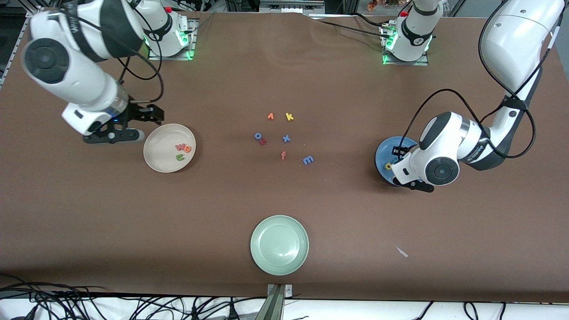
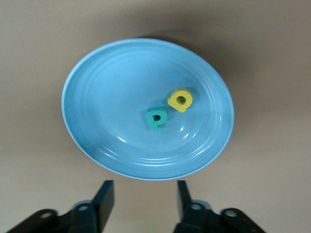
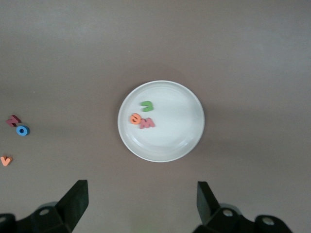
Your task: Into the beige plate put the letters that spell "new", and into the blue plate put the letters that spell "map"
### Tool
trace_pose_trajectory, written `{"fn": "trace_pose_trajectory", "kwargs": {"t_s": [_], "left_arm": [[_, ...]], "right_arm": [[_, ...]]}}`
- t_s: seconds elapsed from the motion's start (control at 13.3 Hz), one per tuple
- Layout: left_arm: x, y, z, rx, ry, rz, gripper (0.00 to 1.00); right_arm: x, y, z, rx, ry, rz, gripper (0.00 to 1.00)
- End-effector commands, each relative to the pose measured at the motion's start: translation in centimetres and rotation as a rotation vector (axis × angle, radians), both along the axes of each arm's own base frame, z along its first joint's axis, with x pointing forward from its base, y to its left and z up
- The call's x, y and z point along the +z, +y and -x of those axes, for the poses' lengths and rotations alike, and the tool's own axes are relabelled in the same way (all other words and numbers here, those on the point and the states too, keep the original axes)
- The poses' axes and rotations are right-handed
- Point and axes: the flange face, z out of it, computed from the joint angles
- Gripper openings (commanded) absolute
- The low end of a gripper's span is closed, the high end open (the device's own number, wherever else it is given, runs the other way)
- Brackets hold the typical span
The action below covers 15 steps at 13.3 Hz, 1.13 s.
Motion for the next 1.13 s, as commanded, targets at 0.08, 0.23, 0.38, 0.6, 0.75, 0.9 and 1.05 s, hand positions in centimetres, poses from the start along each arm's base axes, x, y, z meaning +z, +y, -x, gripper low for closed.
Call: {"fn": "trace_pose_trajectory", "kwargs": {"t_s": [0.08, 0.23, 0.38, 0.6, 0.75, 0.9, 1.05], "left_arm": [[3.1, -4.2, -0.7, 0.159, -0.089, -0.02, 1.0], [3.3, -7.8, -0.8, 0.222, -0.155, 0.035, 1.0], [3.2, -10.2, -0.8, 0.301, -0.202, 0.033, 1.0], [2.5, -14.6, -0.1, 0.357, -0.26, 0.052, 1.0], [1.9, -17.6, 0.6, 0.361, -0.293, 0.068, 1.0], [1.2, -18.8, 0.8, 0.345, -0.301, 0.096, 1.0], [0.8, -21.3, 1.5, 0.305, -0.322, 0.136, 1.0]], "right_arm": [[2.6, -4.3, -0.9, 0.017, -0.001, -0.049, 0.99], [3.2, -5.3, -1.2, 0.018, -0.019, -0.047, 0.99], [3.5, -6.0, -1.5, 0.007, -0.032, -0.044, 0.99], [3.7, -7.7, -1.8, 0.013, -0.042, -0.044, 0.99], [3.8, -8.8, -1.9, -0.002, -0.048, -0.044, 1.0], [5.0, -8.2, -2.3, 0.01, -0.071, -0.043, 1.0], [5.6, -7.9, -2.9, 0.014, -0.08, -0.046, 1.0]]}}
